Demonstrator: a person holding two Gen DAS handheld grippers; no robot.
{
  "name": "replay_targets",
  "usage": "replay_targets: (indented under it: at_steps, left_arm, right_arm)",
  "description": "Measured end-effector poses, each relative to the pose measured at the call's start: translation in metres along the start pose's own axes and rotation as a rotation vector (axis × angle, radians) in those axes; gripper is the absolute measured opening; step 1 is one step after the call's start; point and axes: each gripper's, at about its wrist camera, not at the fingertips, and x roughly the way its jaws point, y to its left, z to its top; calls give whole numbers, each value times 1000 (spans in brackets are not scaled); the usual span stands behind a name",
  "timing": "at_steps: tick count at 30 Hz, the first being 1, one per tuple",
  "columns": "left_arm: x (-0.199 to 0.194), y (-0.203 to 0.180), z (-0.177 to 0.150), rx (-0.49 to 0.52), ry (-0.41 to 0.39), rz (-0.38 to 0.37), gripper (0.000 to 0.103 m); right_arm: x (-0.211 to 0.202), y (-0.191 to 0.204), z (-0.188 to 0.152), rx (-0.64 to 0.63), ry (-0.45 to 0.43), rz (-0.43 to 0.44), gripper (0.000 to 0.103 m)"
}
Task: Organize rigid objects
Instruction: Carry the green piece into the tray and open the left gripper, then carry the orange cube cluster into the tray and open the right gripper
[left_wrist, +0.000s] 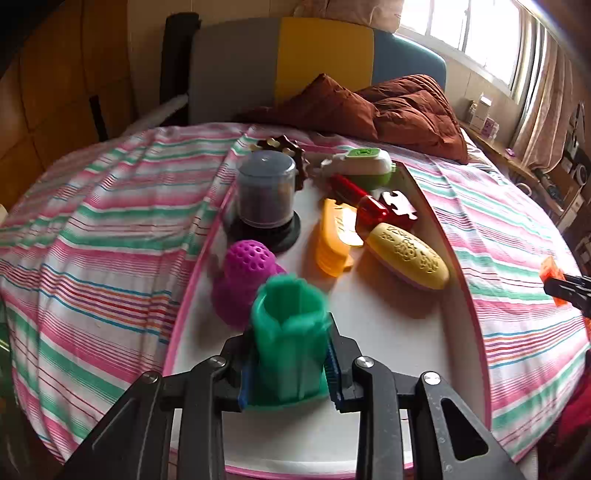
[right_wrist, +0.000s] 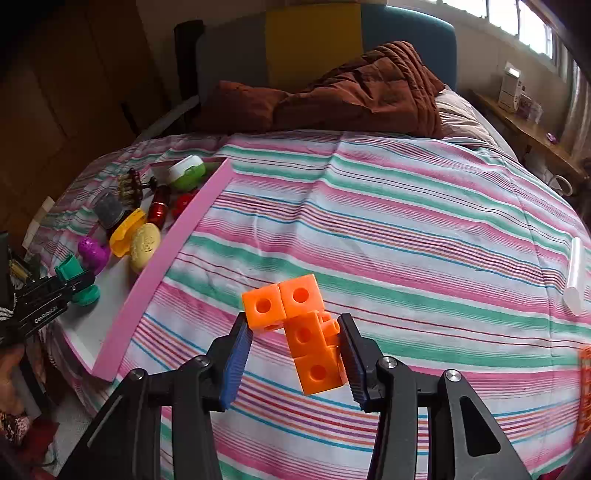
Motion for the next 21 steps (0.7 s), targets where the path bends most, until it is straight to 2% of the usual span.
replay_targets:
  at_steps: [4, 11, 21]
  left_arm:
    - [-4, 3, 0, -3, -19, 23, 37]
    - [-19, 10, 3, -33, -44, 9, 39]
    - [-43, 18, 8, -47, -92, 29, 40]
  right_arm:
    - [-1, 25, -4, -25, -5, 30, 47]
    - [4, 62, -15, -28, 12, 107, 47]
    - [0, 98, -18, -89, 2, 128, 47]
